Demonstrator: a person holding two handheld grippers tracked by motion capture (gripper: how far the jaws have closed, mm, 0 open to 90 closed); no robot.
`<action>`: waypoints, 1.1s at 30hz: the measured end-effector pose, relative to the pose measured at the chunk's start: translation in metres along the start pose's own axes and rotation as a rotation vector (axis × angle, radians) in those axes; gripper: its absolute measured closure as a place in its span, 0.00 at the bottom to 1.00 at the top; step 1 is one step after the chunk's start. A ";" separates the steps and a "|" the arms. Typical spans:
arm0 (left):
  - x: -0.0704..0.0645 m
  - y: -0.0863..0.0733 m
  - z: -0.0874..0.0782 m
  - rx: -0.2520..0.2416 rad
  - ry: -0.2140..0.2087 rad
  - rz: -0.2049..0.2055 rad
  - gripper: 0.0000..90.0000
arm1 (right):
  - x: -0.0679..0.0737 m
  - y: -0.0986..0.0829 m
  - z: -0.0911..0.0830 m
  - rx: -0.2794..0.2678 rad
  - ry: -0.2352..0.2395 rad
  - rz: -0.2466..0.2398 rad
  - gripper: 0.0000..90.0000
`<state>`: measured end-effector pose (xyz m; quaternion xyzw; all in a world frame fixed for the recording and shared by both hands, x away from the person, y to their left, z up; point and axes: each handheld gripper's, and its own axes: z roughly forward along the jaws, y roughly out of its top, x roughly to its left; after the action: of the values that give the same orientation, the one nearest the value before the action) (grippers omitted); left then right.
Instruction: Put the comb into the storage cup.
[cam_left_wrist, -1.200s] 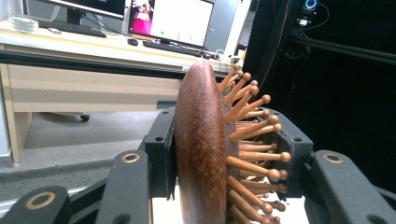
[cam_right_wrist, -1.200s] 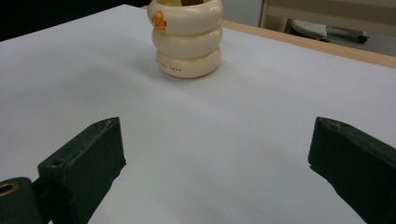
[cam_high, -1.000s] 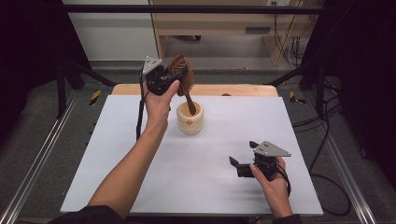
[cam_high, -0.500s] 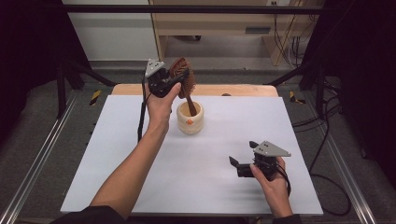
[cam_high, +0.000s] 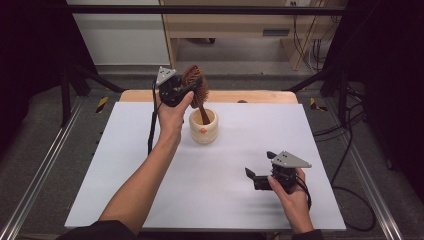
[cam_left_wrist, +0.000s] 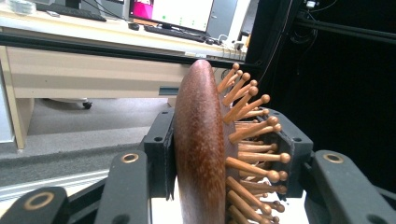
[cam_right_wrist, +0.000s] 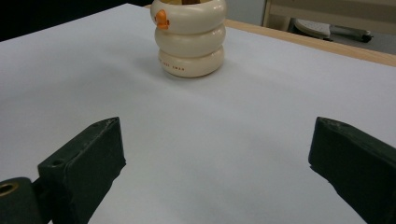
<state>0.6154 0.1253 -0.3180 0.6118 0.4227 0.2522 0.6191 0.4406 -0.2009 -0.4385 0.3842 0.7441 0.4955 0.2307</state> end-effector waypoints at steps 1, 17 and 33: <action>0.000 0.000 0.000 0.000 0.000 -0.003 0.56 | 0.000 0.000 0.000 -0.001 0.000 -0.001 0.04; 0.000 -0.009 0.002 0.010 -0.006 -0.012 0.56 | 0.000 0.000 0.001 0.003 0.002 -0.001 0.04; -0.001 -0.013 0.004 0.019 -0.010 -0.022 0.56 | 0.000 0.000 0.001 0.003 0.002 -0.003 0.04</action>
<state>0.6154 0.1209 -0.3311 0.6143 0.4288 0.2381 0.6181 0.4411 -0.2005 -0.4391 0.3828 0.7459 0.4942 0.2300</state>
